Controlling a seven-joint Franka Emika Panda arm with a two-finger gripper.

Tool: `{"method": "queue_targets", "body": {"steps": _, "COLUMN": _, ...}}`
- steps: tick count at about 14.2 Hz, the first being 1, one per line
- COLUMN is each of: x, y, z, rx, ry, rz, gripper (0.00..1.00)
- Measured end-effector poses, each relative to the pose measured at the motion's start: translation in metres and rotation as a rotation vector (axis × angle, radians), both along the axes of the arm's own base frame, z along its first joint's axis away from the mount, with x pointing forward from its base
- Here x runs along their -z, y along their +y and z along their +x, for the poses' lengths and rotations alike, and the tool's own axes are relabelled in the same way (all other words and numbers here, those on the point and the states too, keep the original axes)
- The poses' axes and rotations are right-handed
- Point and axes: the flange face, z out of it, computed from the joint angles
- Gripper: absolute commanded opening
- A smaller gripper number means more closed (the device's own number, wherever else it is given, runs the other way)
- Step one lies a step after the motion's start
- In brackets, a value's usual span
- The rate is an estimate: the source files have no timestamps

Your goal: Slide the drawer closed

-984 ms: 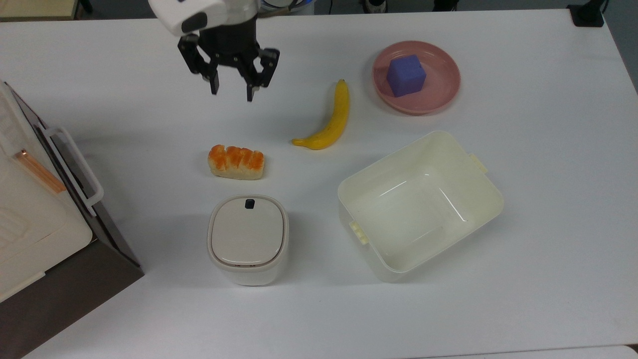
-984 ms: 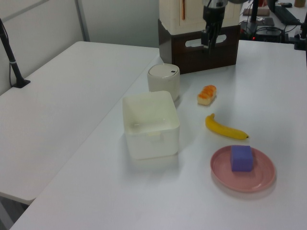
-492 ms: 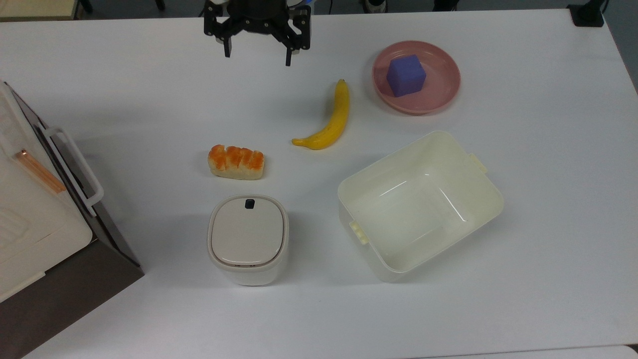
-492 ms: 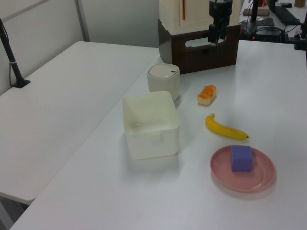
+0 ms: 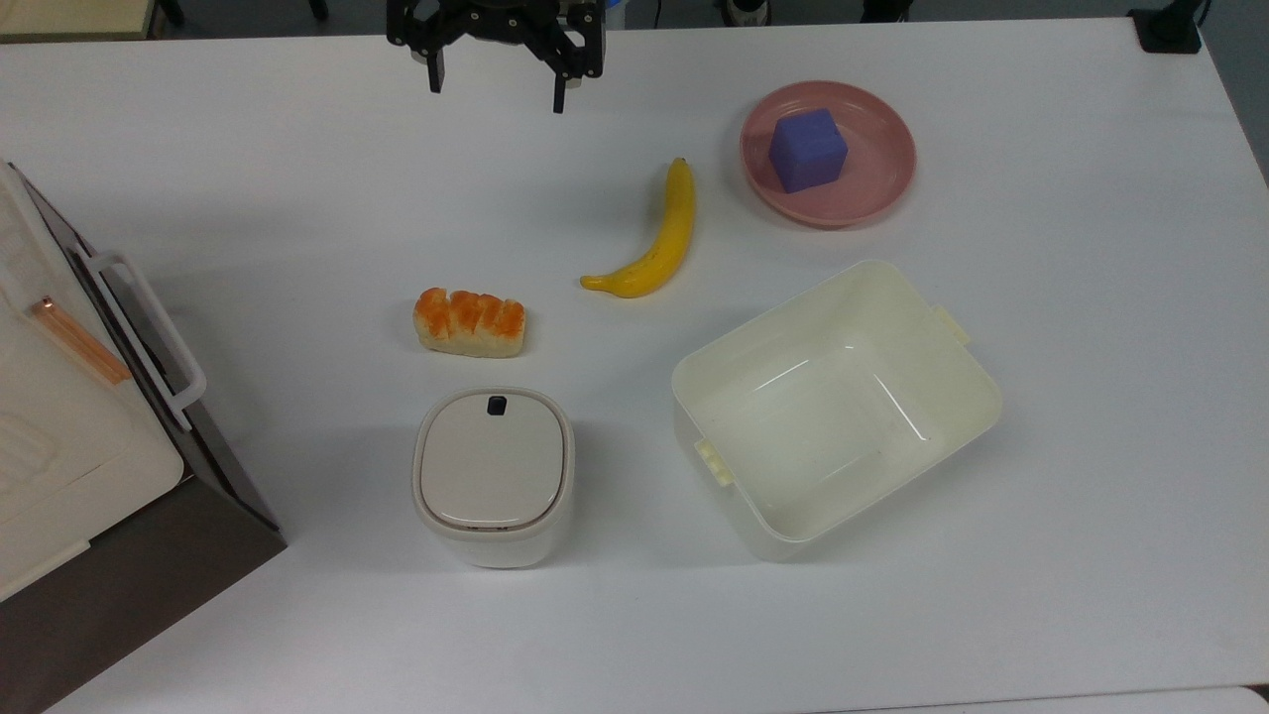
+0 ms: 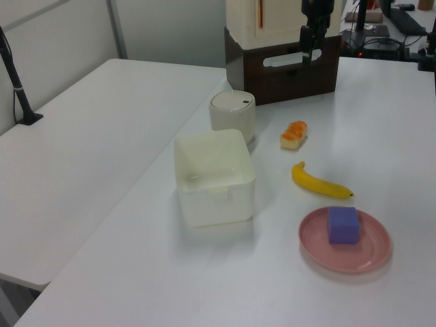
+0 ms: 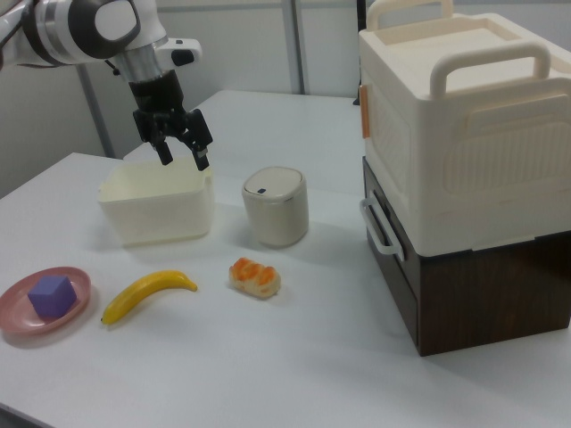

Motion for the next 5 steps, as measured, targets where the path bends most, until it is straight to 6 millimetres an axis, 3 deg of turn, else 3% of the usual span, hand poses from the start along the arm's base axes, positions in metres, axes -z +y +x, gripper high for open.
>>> {"method": "queue_targets", "body": {"steps": 5, "x": -0.0022, "y": -0.0033, "z": -0.0032, "rx": 0.007, "ry": 0.009, "rz": 0.0, "gripper": 1.0}}
